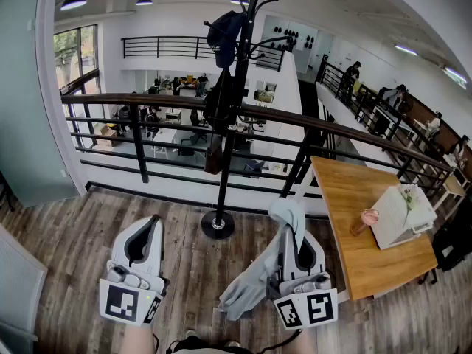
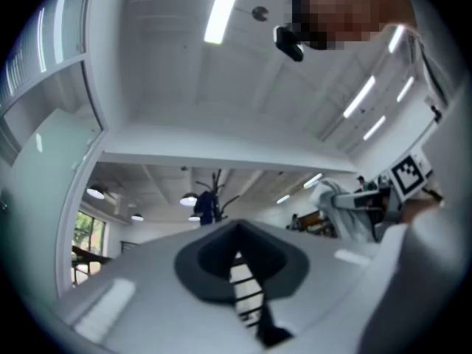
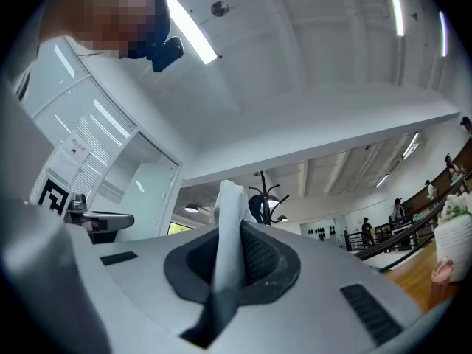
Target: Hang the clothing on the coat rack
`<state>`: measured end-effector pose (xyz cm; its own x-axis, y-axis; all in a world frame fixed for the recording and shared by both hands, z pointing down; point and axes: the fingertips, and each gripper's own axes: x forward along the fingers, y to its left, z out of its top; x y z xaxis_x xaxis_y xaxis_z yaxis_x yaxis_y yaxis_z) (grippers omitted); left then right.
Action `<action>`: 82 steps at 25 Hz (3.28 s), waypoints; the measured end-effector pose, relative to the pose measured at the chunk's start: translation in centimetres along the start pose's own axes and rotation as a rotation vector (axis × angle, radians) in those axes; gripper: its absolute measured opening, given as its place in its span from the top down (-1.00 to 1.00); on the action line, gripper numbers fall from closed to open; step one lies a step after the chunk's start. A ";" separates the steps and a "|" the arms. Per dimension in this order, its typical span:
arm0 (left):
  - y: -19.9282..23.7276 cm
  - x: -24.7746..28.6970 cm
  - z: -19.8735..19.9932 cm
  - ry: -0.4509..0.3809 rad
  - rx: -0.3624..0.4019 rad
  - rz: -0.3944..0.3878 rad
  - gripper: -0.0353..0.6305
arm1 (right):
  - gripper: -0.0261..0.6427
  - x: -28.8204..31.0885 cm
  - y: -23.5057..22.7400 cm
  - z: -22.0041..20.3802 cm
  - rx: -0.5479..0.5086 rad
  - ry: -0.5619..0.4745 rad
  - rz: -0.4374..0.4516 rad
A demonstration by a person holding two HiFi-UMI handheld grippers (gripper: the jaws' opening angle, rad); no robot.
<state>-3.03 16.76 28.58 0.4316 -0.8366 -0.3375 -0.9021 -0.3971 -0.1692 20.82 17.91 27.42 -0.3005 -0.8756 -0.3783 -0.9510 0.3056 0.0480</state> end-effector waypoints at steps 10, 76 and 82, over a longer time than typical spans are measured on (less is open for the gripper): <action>1.4 0.1 -0.1 -0.007 0.000 -0.005 0.88 | 0.90 1.1 -0.1 0.3 -0.019 -0.011 -0.024; 11.0 28.4 -11.0 -0.039 0.041 0.000 0.88 | 0.90 29.8 -12.2 -9.1 0.045 -0.084 0.047; 12.2 31.2 -12.3 -0.039 0.026 -0.009 0.88 | 0.90 32.6 -13.1 -9.7 0.033 -0.073 0.037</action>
<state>-0.71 -18.79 27.39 0.4397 -0.8175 -0.3719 -0.8980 -0.3939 -0.1959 22.81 -18.25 23.43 -0.3280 -0.8344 -0.4429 -0.9360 0.3504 0.0330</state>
